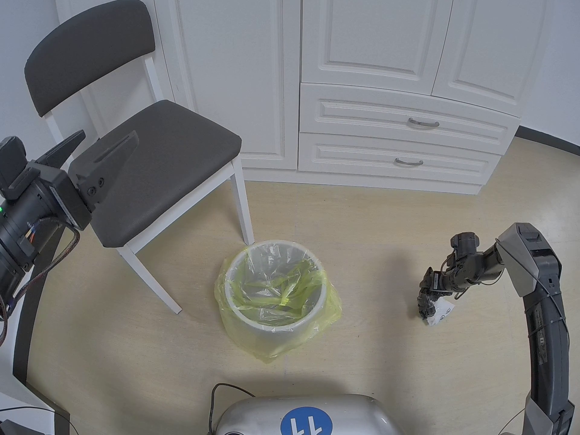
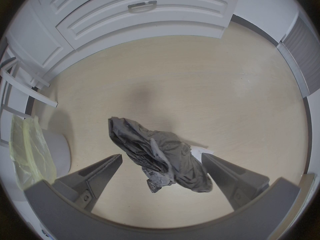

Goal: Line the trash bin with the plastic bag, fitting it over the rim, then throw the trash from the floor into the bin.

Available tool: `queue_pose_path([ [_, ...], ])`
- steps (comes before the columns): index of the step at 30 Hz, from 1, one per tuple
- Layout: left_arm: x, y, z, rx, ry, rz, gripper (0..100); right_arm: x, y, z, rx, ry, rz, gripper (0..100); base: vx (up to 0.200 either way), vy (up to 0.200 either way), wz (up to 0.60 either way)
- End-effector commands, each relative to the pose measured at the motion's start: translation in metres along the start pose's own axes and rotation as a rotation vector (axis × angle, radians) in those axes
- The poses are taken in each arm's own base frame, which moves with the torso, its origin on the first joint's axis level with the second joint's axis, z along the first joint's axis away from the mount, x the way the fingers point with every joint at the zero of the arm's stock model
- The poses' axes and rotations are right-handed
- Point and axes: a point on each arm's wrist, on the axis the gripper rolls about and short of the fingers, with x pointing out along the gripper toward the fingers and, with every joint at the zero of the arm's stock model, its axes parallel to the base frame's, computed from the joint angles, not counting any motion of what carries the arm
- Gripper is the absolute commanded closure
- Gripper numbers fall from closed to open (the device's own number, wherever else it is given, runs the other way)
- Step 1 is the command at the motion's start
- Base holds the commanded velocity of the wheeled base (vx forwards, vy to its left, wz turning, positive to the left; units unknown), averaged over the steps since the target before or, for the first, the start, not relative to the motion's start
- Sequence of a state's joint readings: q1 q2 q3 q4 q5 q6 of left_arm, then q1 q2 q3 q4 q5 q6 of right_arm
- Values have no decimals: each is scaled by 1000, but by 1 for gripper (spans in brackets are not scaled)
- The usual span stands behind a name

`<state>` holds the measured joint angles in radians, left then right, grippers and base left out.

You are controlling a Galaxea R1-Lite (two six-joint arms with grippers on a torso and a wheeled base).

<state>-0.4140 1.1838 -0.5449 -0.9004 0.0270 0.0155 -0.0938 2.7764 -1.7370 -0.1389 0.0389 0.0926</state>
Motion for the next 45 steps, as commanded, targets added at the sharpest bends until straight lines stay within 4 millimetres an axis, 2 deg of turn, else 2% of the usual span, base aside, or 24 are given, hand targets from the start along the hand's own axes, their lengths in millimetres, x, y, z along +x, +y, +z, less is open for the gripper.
queue_pose_path([
  [1, 1, 0, -2, 0, 10, 0, 0, 10, 1, -4, 11, 22, -1, 0, 0, 0, 0],
  [6, 1, 0, -2, 2, 7, 2, 0, 17, 20, -9, 43, 62, 2, 0, 0, 0, 0],
  [16, -1, 0, 1, 3, -4, 4, 0, 18, 20, -9, 71, 73, -18, 0, 0, 0, 0],
  [17, -1, 0, 1, 3, -4, 2, 0, 18, 20, -9, 74, 76, -18, 100, 0, 0, 0],
  [31, -2, 0, 1, 2, -4, -1, 0, 19, 19, -9, 70, 70, -22, 100, 0, 0, 0],
  [36, -2, -1, 1, 1, -4, -7, 0, 13, 17, -6, 65, 41, -88, 100, 0, 0, 0],
  [38, -2, -1, 1, 1, -7, -5, 0, -4, 18, 2, 64, 22, -84, 100, 0, 0, 0],
  [39, -2, -1, 1, 1, -7, -5, 0, -4, 18, 2, 64, 22, -84, 100, 0, 0, 0],
  [40, -2, -1, 2, 8, -12, -5, 0, -28, 17, 6, 32, 31, -87, 100, 0, 0, 0],
  [41, -3, -1, 3, 16, -15, -7, 0, -40, 18, 10, 8, 22, -90, 100, 0, 0, 0],
  [42, -3, -1, 4, 17, -18, -6, 0, -42, 18, 11, 3, 20, -91, 100, 0, 0, 0],
  [45, -6, -1, 8, 41, -36, -9, 0, -117, 25, 29, -96, -42, -72, 100, 0, 0, 0],
])
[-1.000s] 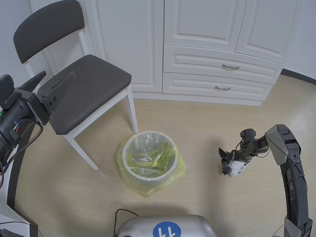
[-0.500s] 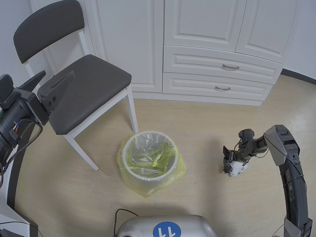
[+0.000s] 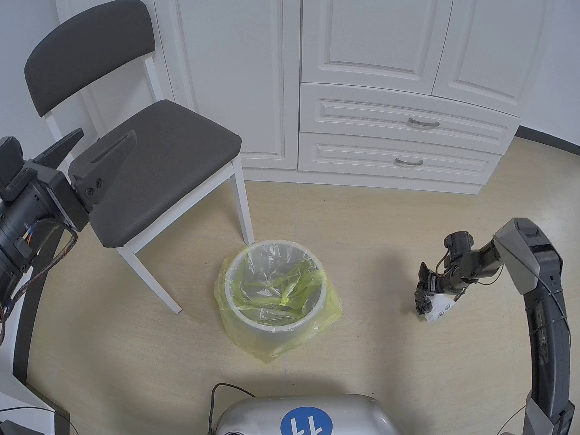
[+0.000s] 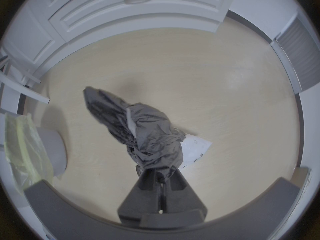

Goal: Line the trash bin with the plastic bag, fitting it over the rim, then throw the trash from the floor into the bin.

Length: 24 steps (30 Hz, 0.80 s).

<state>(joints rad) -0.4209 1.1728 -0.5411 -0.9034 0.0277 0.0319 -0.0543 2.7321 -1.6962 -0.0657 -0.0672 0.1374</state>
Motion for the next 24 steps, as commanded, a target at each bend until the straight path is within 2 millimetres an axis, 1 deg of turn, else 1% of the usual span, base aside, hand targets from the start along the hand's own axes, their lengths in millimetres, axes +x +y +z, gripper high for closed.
queue_pose_path([
  [1, -4, 0, 7, 30, -29, -3, 0, -120, -1, 29, -118, -121, 18, 100, 0, 0, 0],
  [2, -4, 0, 7, 30, -29, -3, 0, -120, -1, 29, -118, -121, 18, 100, 0, 0, 0],
  [3, -5, 0, 9, 31, -38, -4, 0, -165, 5, 24, -201, -189, 37, 100, 0, 0, 0],
  [4, -5, 0, 9, 31, -38, -4, 0, -166, 6, 23, -207, -191, 38, 100, 0, 0, 0],
  [6, -2, 0, 10, 37, -42, -8, 0, -196, 14, 17, -265, -298, 46, 100, 0, 0, 0],
  [8, 2, -1, 13, 41, -50, -20, 0, -218, 24, 9, -287, -393, 73, 100, 0, 0, 0],
  [11, 14, -6, 10, 35, -36, -76, 0, -246, 37, -5, -308, -500, 88, 100, 0, 0, 0],
  [12, 16, -7, 8, 34, -30, -84, 0, -254, 41, -9, -312, -526, 84, 100, 0, 0, 0],
  [13, 17, -7, 8, 34, -29, -86, 0, -258, 42, -10, -314, -534, 83, 100, 0, 0, 0],
  [14, 22, -8, 4, 37, -14, -90, 0, -272, 49, -16, -317, -578, 70, 100, 0, 0, 0],
  [15, 22, -8, 4, 37, -14, -90, 0, -272, 49, -16, -317, -578, 70, 100, 0, 0, 0],
  [16, 31, -6, 3, 39, -6, -83, 0, -295, 55, -21, -314, -645, 60, 100, 0, 0, 0],
  [18, 34, -5, 7, 40, -16, -75, 0, -318, 60, -26, -307, -717, 69, 100, 0, 0, 0],
  [20, 29, -5, 14, 51, -39, -64, 0, -348, 64, -32, -298, -813, 109, 100, 0, 0, 0],
  [21, 25, -4, 19, 59, -51, -57, 0, -358, 65, -35, -297, -841, 128, 100, 0, 0, 0],
  [22, 15, -3, 27, 69, -67, -40, 0, -372, 65, -41, -304, -878, 150, 100, 0, 0, 0],
  [24, 2, -1, 34, 67, -67, 9, 0, -391, 63, -52, -318, -916, 180, 100, 0, 0, 0],
])
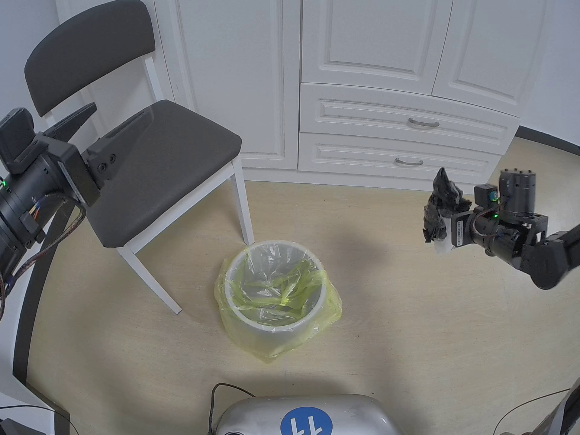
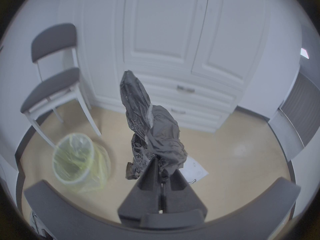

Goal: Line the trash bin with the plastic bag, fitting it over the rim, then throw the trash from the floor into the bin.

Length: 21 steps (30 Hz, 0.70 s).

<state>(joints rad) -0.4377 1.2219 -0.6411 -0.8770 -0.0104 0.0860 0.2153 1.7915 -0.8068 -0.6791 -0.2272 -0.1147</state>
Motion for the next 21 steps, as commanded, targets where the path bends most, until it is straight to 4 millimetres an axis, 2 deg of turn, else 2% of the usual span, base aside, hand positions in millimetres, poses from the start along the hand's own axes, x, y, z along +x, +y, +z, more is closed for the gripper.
queue_pose_path([
  [1, -25, 4, 24, 15, -24, 107, 0, -100, 9, 35, 0, -263, 79, 100, 0, 0, 0],
  [3, -48, 6, 27, -9, -9, 190, 0, -109, 7, 35, -5, -282, 91, 100, 0, 0, 0],
  [4, -51, 7, 27, -13, -7, 199, 0, -110, 7, 35, -4, -282, 91, 100, 0, 0, 0],
  [5, -65, 10, 24, -21, 9, 233, 0, -112, 6, 35, -2, -286, 92, 100, 0, 0, 0],
  [8, -89, 17, 18, -42, 28, 322, 0, -115, 6, 35, 7, -295, 92, 100, 0, 0, 0],
  [11, -106, 15, 11, -107, 33, 326, 0, -124, 7, 37, 17, -318, 113, 100, 0, 0, 0],
  [16, -107, 14, 7, -147, 56, 294, 0, -130, 22, 34, 43, -314, 193, 100, 0, 0, 0],
  [21, -93, 16, 5, -127, 91, 238, 0, -108, 70, 34, 225, -293, 352, 100, 0, 0, 0],
])
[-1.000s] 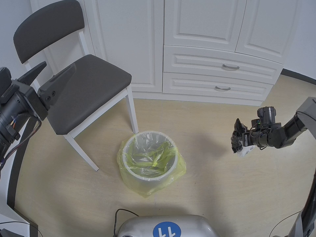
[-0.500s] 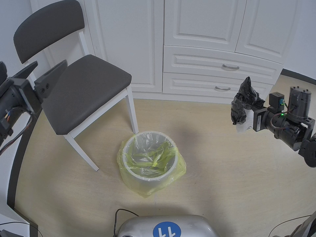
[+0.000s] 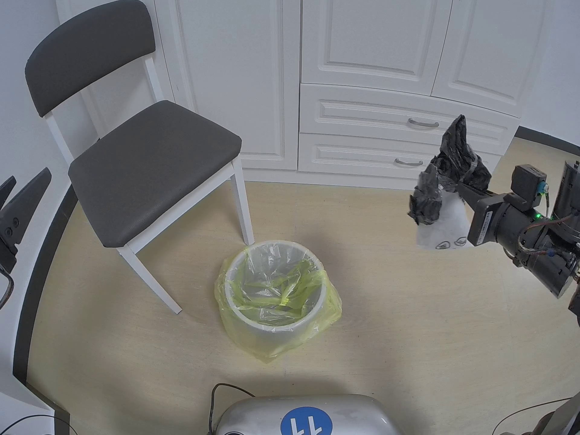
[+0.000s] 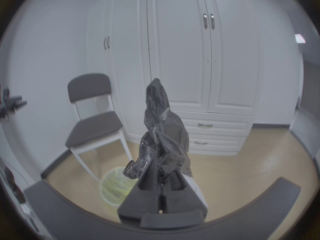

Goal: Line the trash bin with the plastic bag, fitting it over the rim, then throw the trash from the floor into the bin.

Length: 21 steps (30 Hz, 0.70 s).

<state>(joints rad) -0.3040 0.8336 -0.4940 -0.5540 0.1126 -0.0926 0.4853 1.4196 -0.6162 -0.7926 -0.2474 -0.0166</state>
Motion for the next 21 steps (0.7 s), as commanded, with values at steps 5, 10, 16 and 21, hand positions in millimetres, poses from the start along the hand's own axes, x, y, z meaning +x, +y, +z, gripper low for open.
queue_pose_path([
  [5, 11, 0, 2, 17, 22, -16, 0, 43, 62, -17, 268, 26, 170, 100, 0, 0, 0],
  [10, 21, 5, -1, 60, 39, 38, 0, 64, 93, -21, 432, 54, 237, 100, 0, 0, 0],
  [16, 22, 11, -3, 99, 52, 88, 0, 108, 122, -45, 546, 95, 275, 100, 0, 0, 0],
  [21, 20, 11, 3, 133, 23, 93, 0, 144, 144, -84, 593, -15, 293, 100, 0, 0, 0],
])
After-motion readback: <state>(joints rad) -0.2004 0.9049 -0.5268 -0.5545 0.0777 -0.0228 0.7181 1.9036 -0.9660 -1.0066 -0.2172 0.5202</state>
